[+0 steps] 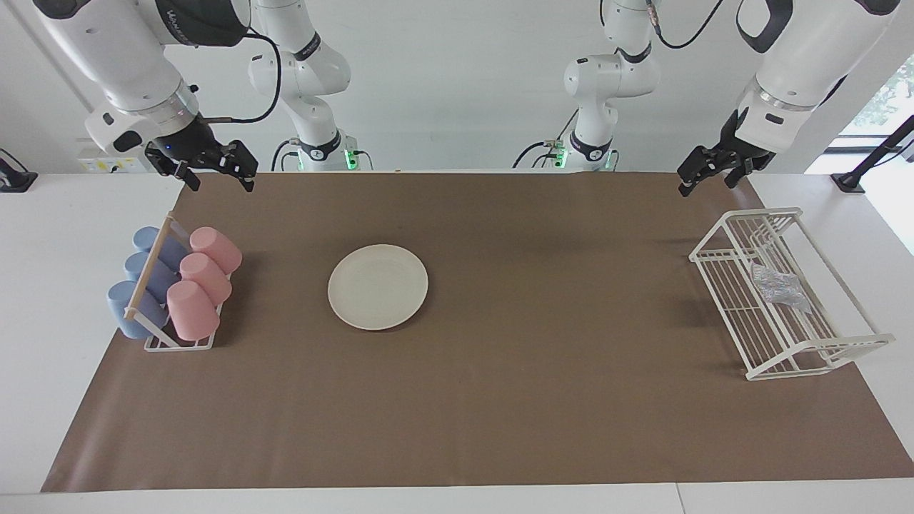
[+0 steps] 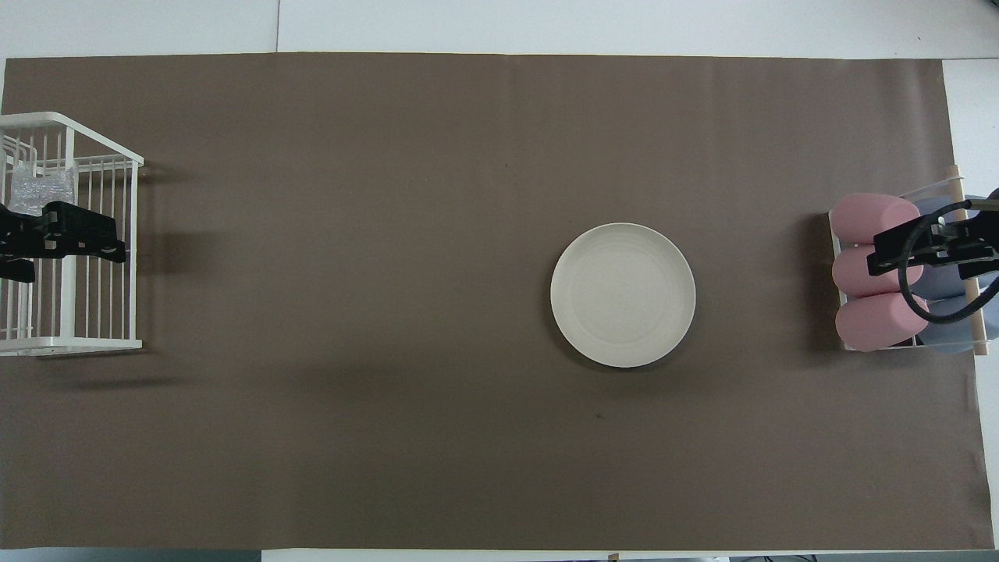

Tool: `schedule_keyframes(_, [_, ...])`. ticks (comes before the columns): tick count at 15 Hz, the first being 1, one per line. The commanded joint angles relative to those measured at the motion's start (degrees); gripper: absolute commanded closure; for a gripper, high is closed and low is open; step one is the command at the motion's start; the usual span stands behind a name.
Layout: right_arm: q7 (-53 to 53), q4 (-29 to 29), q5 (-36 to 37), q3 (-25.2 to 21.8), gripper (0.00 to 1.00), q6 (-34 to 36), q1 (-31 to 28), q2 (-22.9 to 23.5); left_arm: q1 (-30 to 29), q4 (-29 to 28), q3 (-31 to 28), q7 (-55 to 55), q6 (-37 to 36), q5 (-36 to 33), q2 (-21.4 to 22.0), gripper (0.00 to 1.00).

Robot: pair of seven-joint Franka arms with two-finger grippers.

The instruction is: Wipe plate with sponge

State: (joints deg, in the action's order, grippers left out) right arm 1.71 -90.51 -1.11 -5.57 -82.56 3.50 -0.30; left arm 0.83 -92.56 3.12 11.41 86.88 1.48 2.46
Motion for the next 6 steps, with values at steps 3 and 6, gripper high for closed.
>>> schedule_keyframes(3, [-0.48, -1.34, 0.32, 0.21, 0.00, -0.49, -0.25, -1.02, 0.32, -0.96, -0.57, -0.34, 0.93, -0.60, 1.06, 0.00])
schedule_keyframes(6, [-0.48, -1.34, 0.32, 0.21, 0.00, -0.58, 0.28, -1.02, 0.23, -0.96, -0.57, -0.52, 1.27, -0.60, 1.06, 0.00])
